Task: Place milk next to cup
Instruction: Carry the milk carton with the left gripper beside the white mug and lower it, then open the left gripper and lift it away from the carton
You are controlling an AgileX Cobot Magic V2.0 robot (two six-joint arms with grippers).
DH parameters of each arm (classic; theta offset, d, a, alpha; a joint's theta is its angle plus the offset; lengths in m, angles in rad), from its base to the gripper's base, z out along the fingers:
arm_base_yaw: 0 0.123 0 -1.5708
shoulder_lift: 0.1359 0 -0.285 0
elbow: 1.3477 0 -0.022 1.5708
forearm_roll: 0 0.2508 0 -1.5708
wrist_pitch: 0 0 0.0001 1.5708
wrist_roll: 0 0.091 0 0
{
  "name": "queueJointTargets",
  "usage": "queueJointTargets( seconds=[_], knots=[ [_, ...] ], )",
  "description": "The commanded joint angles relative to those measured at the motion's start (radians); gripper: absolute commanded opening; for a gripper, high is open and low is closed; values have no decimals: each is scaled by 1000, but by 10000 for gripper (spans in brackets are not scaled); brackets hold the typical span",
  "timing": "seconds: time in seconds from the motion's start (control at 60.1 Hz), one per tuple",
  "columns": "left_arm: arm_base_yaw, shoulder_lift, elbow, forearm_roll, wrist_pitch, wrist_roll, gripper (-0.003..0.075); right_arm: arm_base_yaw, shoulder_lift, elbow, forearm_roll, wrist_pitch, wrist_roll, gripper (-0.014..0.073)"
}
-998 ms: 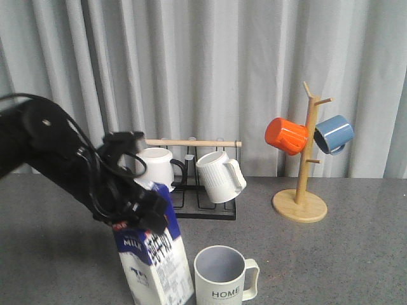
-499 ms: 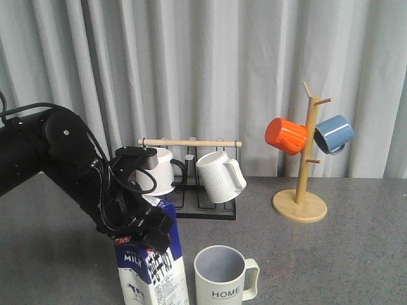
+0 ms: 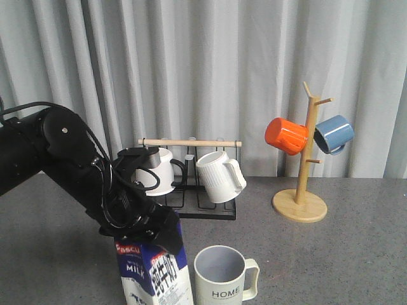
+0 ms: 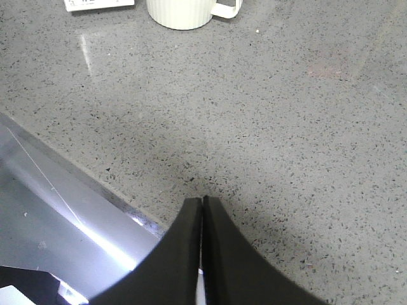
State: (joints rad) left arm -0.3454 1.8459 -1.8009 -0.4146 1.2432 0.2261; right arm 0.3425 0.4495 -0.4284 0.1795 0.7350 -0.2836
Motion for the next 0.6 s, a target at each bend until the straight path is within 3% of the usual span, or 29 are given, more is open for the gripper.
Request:
queueJointTargets(
  seconds=[0.0,0.383,0.582],
  knots=[
    [-6,-67,-31,-47,6,-15,585,-1,5,-24,4,-58,-2,-5],
    [-5,-201,-31,-49,6,-19,582,-1,5,-24,5,-58,-1,-5],
    [-5,-351,-31,-45,6,-61,505,-1,5,-24,4,-75,-1,-5]
  ],
)
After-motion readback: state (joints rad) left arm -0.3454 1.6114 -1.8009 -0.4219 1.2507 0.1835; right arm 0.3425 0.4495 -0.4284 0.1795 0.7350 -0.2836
